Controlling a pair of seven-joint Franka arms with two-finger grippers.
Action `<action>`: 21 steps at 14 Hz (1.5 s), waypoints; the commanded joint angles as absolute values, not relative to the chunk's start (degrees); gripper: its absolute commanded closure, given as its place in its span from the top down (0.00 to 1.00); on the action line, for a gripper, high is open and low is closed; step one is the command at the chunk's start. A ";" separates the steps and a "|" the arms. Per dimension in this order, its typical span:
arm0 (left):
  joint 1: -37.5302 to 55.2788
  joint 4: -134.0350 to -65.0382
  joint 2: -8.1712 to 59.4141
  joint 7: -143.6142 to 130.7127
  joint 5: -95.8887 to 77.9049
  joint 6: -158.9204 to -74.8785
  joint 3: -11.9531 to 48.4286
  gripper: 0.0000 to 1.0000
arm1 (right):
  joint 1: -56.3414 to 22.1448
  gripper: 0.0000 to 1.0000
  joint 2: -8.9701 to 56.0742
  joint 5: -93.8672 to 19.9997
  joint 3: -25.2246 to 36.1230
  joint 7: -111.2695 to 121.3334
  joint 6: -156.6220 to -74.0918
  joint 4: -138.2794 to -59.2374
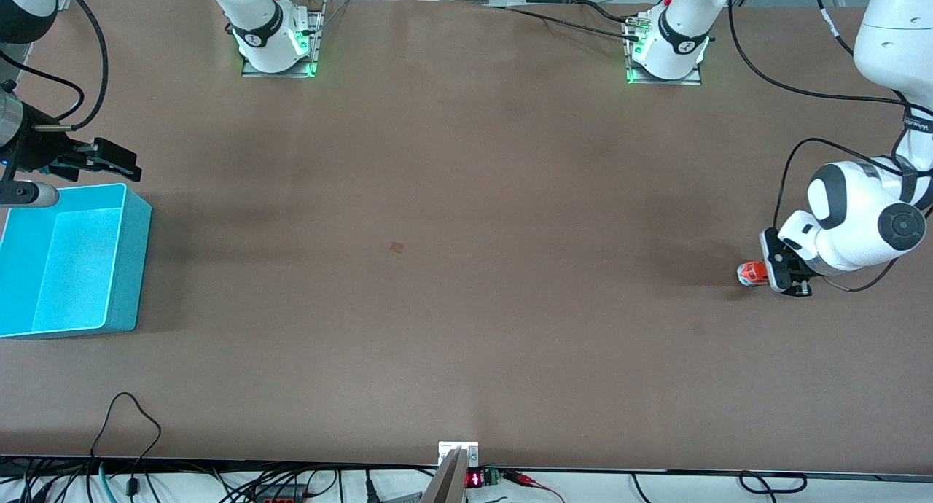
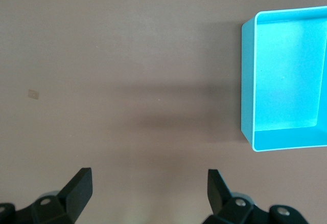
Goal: Wind up bus and store in blue box
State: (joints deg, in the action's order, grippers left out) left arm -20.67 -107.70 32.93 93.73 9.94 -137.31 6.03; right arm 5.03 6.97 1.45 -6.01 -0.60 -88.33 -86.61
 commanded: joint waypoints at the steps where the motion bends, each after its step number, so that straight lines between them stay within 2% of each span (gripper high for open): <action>1: -22.59 -104.06 39.64 97.73 10.63 -138.96 6.94 0.19 | 5.01 1.00 6.59 0.62 -6.15 -1.05 -88.51 -86.75; 5: -23.91 -103.97 39.64 99.84 10.55 -138.96 6.94 0.19 | 5.10 1.00 6.59 0.62 -6.15 -1.05 -88.42 -86.57; 6: -23.91 -103.97 39.55 99.58 10.37 -138.96 6.94 0.26 | 5.10 1.00 6.59 0.62 -6.15 -1.05 -88.42 -86.57; 7: -23.91 -103.97 39.55 99.67 10.02 -138.96 7.03 0.69 | 5.10 1.00 6.68 0.62 -6.15 -1.05 -88.42 -86.57; 8: -24.08 -103.89 39.29 99.84 9.85 -138.78 7.03 1.00 | 5.10 1.00 6.59 0.62 -6.15 -1.05 -88.50 -86.57; 18: -23.73 -103.01 35.95 99.23 9.84 -134.83 9.05 1.00 | 5.19 1.00 6.59 0.62 -6.15 -1.05 -88.51 -86.57; 21: -23.38 -102.57 33.06 95.03 9.84 -129.57 9.58 1.00 | 5.10 1.00 6.59 0.70 -6.15 -1.14 -88.42 -86.57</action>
State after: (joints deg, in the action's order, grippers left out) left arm -22.93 -102.56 36.25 97.29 9.93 -133.96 8.42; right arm 5.02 6.97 1.44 -6.01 -0.61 -88.39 -86.61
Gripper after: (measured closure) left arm 0.000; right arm 0.000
